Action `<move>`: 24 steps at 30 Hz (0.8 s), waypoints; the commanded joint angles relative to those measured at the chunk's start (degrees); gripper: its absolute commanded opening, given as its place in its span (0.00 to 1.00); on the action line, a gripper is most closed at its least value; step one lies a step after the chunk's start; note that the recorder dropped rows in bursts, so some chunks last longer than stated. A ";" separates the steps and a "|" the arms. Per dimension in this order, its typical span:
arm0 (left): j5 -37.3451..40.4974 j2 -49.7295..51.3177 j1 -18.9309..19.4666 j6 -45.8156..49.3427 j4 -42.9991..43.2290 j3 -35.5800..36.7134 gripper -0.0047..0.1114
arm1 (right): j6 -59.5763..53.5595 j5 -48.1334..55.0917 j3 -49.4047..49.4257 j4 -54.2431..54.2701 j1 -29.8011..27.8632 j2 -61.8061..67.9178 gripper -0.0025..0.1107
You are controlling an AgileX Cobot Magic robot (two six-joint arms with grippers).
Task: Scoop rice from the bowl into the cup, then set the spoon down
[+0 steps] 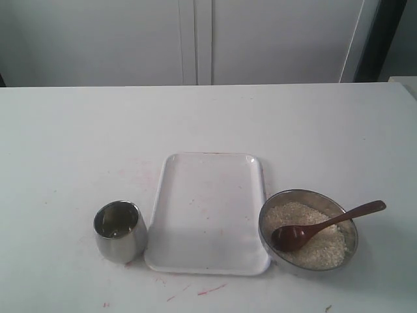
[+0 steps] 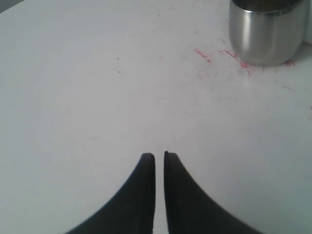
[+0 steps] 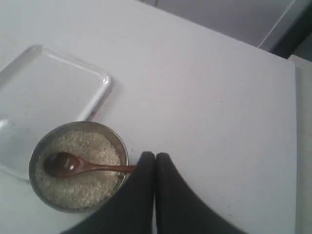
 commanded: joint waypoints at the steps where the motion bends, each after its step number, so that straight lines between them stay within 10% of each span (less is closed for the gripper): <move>1: 2.79 0.00 -0.42 -0.33 -0.32 0.52 0.16 | -9.76 7.81 -8.13 2.82 1.90 12.71 0.02; 6: 2.79 0.00 -0.42 -0.33 -0.32 0.52 0.16 | -39.79 11.30 -6.33 6.86 1.90 24.55 0.02; 24: 2.79 0.00 -0.42 -0.33 -0.32 0.52 0.16 | -52.59 -6.40 6.67 -9.37 1.90 26.05 0.05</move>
